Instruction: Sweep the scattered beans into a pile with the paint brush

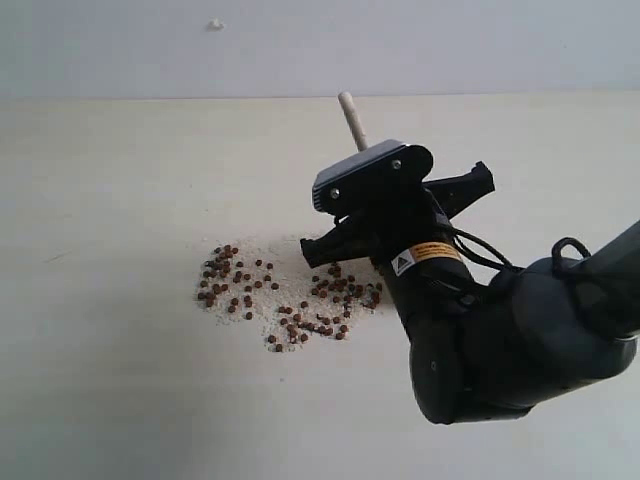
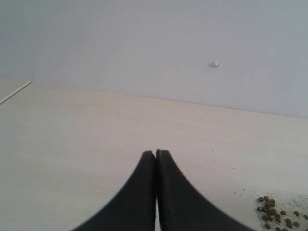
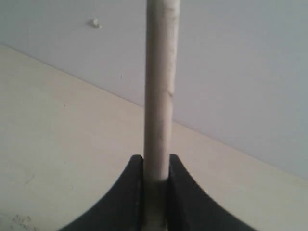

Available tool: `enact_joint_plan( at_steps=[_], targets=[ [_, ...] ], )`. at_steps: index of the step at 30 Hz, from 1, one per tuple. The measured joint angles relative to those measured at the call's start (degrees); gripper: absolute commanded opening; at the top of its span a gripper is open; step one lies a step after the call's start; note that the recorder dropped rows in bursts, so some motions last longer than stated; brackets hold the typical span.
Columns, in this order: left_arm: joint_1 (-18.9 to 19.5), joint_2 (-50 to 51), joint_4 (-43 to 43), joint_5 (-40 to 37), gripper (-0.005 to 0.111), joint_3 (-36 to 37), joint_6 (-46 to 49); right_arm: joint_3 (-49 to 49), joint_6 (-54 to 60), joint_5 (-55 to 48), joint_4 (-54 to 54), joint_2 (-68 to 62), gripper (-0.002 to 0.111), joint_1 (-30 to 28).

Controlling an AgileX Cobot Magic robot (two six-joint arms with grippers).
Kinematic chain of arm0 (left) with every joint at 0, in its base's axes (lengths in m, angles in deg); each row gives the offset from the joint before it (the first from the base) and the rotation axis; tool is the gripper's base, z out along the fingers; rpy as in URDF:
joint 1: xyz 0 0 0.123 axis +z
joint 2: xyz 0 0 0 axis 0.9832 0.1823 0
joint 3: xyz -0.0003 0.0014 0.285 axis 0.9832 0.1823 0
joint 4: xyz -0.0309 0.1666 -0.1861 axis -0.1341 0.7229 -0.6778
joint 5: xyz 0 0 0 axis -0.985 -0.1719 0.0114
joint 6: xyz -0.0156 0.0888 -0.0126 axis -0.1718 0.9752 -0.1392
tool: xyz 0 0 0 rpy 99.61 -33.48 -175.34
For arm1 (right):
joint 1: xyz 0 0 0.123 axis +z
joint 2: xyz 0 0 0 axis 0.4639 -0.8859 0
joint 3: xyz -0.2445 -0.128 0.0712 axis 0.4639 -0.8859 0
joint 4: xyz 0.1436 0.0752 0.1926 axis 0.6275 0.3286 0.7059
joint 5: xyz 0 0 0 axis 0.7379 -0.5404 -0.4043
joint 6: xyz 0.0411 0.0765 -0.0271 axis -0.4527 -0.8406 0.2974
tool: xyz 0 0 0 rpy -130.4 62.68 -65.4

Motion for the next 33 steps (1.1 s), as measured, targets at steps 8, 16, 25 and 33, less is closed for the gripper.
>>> enact_joint_plan(
  at_steps=[8, 16, 25, 33],
  targets=[
    [0.0, 0.0, 0.0, 0.0, 0.0, 0.0, 0.0, 5.1, 6.0, -1.1, 3.7, -1.7, 0.0, 0.0],
    [0.0, 0.0, 0.0, 0.0, 0.0, 0.0, 0.0, 5.7, 11.1, 0.2, 12.4, -2.2, 0.0, 0.0],
    [0.0, 0.0, 0.0, 0.0, 0.0, 0.0, 0.0, 7.2, 11.5, -2.5, 10.1, -6.1, 0.0, 0.0],
    [0.0, 0.0, 0.0, 0.0, 0.0, 0.0, 0.0, 13.4, 12.1, -11.6, 9.5, -6.1, 0.0, 0.0]
  ],
)
